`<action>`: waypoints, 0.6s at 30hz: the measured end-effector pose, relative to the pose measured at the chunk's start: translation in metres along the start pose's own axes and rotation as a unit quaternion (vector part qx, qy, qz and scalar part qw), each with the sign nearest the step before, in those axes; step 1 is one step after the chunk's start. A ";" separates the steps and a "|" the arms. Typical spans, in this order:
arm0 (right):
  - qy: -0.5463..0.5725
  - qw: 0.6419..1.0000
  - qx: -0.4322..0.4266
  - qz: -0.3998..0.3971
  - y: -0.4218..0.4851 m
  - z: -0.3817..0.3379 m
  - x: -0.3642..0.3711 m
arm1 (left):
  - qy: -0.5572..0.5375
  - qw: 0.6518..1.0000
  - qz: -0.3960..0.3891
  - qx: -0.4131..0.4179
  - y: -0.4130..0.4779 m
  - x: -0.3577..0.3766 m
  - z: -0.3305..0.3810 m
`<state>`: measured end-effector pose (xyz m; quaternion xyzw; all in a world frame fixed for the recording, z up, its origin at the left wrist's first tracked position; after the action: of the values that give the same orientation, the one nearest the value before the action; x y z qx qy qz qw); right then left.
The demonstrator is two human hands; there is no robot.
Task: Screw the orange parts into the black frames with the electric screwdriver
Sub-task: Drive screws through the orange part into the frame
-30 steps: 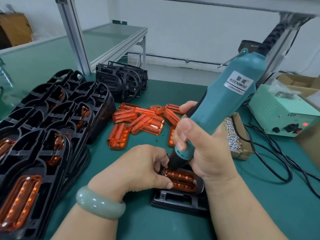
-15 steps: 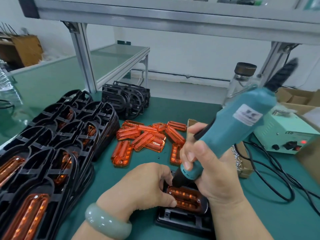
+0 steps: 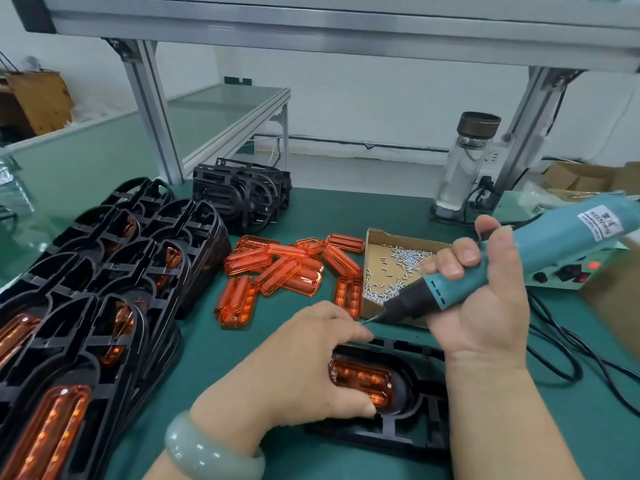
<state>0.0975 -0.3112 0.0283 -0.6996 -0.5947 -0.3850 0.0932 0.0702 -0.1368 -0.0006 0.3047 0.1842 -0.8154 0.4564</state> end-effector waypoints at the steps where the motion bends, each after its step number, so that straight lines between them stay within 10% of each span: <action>1: 0.008 1.000 0.002 0.006 0.001 0.000 -0.001 | 0.005 1.000 -0.020 0.004 0.000 0.004 0.003; 9: 0.083 0.995 0.025 0.055 0.005 -0.004 -0.009 | 0.121 0.991 -0.063 0.019 0.004 0.031 0.010; 18: 0.154 0.984 -0.004 0.088 0.012 -0.015 -0.023 | 0.228 0.964 0.138 0.021 0.000 -0.010 0.023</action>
<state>0.1024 -0.3405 0.0275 -0.6820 -0.5075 -0.4807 0.2149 0.0666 -0.1431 0.0233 0.5146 0.2220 -0.6574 0.5037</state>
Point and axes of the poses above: each hand's wrist, its own y-axis towards the middle knuckle, its own x-axis out of the palm, z = x × y, the point moved 3 cm from there along y, towards the middle knuckle, and after that the axes turned 11 degrees about -y, right-handed, at the moved point
